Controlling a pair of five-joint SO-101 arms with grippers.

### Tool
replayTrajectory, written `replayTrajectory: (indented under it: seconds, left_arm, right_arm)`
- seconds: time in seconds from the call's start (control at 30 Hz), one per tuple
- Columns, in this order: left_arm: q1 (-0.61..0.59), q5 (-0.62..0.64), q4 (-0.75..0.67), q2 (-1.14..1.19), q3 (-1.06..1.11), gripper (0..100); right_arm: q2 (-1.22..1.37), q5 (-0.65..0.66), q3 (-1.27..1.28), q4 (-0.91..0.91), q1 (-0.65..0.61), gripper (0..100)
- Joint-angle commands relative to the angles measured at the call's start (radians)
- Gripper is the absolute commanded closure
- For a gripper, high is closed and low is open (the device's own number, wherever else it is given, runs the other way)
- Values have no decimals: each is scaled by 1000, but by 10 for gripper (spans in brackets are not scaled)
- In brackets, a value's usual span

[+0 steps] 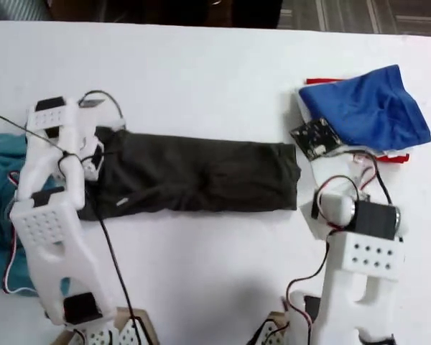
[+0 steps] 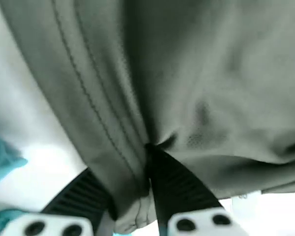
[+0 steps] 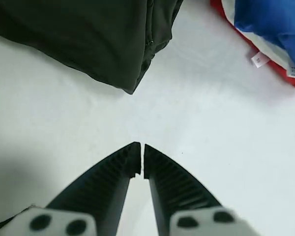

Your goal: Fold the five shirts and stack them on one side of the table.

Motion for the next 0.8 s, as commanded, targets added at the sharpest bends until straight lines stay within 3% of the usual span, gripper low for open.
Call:
replayTrajectory:
  seconds: [0.0,0.2,0.33,0.47,0.6,0.77]
  left_arm:
    - [-46,-11,37,-23,-2,975]
    - [-181,-112,80,-150,-1,975]
    - [-181,-158,149,-236,1,975]
    - [-106,-155,170,-313,8,975]
    - [18,-126,175,-381,8,975]
    - [241,-58,175,-443,8,975]
  right_arm:
    - [-51,6,77,-48,48,978]
    - [-82,-2,365,-277,200,978]
    - [-85,-3,534,-469,348,978]
    - [-85,5,660,-657,479,978]
    - [-84,0,786,-835,530,978]
    - [-91,-3,795,-840,533,978]
